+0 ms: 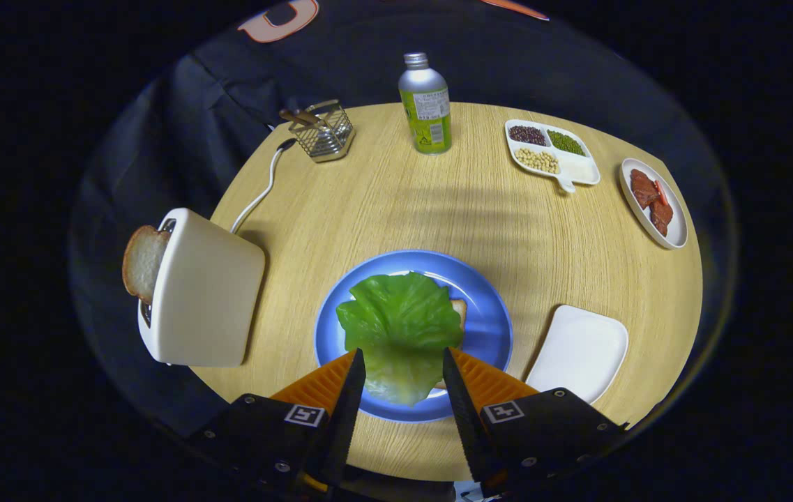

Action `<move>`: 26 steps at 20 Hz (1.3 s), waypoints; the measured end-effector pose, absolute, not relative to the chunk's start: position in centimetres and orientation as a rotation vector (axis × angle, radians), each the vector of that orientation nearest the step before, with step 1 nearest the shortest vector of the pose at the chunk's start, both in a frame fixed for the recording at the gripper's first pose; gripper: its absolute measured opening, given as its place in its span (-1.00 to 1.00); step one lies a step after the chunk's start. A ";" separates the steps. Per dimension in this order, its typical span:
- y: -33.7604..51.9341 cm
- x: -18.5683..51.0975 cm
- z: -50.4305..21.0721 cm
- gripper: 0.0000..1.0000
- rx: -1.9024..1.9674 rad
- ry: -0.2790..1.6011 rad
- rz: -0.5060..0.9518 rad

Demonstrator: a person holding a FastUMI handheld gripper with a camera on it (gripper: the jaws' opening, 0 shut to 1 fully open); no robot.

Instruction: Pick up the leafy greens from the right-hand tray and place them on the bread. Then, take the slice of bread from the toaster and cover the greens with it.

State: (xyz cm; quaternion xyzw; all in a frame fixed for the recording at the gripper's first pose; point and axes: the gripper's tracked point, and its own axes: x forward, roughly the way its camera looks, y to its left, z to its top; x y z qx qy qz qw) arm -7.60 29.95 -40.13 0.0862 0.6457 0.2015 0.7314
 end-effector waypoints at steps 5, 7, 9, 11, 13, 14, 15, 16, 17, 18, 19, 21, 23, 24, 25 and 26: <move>31.8 -5.9 -35.1 0.60 0.181 1.364 0.462; 33.0 -5.5 -33.3 0.65 0.188 1.367 0.464; 34.7 -5.0 -31.2 0.67 0.199 1.361 0.485; 36.6 -4.6 -29.5 0.66 0.198 1.360 0.514; 39.0 -4.7 -27.9 0.67 0.216 1.371 0.564; 40.5 -4.8 -27.4 0.66 0.223 1.374 0.599; 41.6 -4.8 -26.9 0.67 0.218 1.371 0.618; 42.5 -4.9 -26.5 0.70 0.209 1.368 0.634; 43.4 -5.1 -25.9 0.73 0.206 1.371 0.650; 44.5 -5.2 -25.3 0.73 0.210 1.375 0.669; 45.5 -5.4 -24.9 0.73 0.215 1.378 0.686; 47.2 -5.2 -24.5 0.74 0.187 1.381 0.712; 48.9 -5.6 -24.5 0.81 0.190 1.395 0.741; 49.8 -5.7 -24.4 0.81 0.195 1.405 0.750; 50.3 -5.8 -24.2 0.81 0.200 1.412 0.756; 51.0 -5.7 -24.3 0.81 0.195 1.420 0.753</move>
